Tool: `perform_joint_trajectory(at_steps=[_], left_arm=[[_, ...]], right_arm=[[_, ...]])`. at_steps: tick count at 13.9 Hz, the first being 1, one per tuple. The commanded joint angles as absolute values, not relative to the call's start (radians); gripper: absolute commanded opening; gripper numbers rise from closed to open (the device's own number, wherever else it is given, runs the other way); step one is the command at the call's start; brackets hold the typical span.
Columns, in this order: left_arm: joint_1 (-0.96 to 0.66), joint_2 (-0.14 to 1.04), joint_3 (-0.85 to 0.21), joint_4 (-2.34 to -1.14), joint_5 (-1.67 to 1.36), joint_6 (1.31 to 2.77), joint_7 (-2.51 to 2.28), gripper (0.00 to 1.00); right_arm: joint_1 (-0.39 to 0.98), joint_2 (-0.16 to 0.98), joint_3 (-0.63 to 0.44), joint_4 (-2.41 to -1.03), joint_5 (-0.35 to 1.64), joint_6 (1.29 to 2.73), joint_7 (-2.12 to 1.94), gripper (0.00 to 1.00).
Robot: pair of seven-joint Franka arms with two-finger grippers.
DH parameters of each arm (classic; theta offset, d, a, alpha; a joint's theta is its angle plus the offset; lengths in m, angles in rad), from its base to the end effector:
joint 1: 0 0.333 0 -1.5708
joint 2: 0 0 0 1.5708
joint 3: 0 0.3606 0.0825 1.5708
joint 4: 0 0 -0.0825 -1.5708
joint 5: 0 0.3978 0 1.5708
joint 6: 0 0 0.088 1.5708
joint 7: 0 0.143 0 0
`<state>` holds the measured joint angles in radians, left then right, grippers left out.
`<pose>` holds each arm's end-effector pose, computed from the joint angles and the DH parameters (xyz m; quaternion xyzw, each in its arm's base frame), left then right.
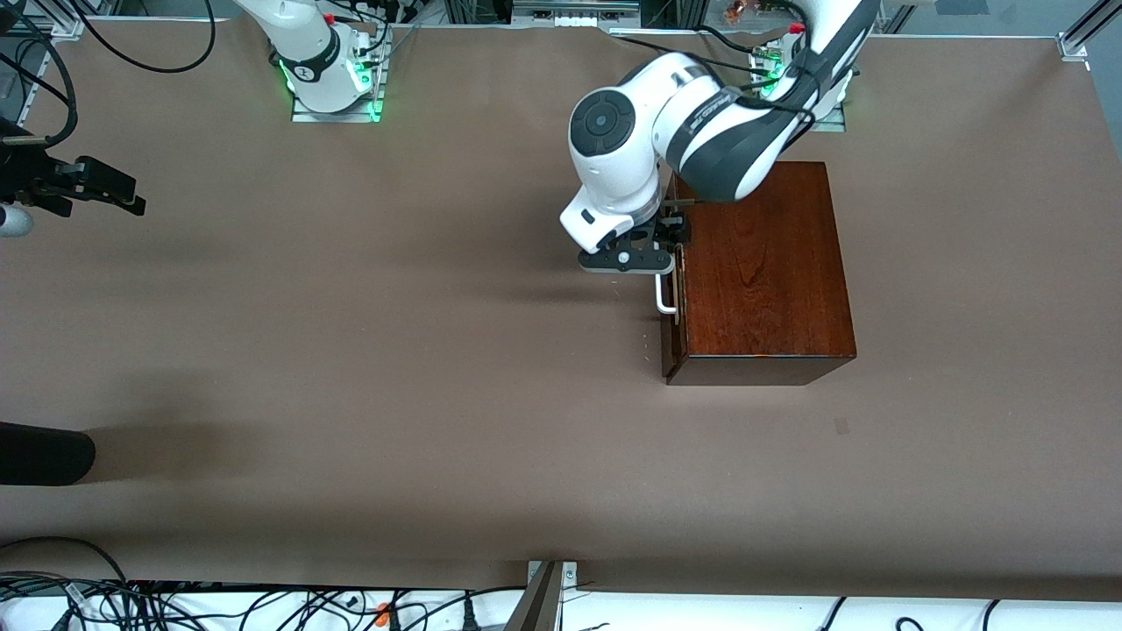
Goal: Open drawer, take yellow block, close drawer
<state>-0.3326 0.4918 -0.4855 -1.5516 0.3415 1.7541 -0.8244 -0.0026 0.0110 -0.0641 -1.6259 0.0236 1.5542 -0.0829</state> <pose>0.5249 -0.4353 0.3717 -0.9917 0.0355 0.0404 0.1166 0.5637 -0.0340 0.5990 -0.9990 -0.0078 0.0404 0.0145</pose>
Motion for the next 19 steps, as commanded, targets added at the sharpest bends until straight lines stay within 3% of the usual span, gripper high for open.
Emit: perform_joint_trajectory(at_steps=[1,19], left_arm=[[-0.327,0.479,-0.489,-1.621,0.388,1.824,-0.882,1.0],[-0.353,0.594,-0.488,-1.62,0.488,1.853,-1.002,1.0]], right_arm=[[-0.02,0.011,-0.049,-1.62,0.04,1.545,-0.075,1.0],[-0.018,0.011,-0.049,-1.618,0.04,1.545,-0.075,1.0]])
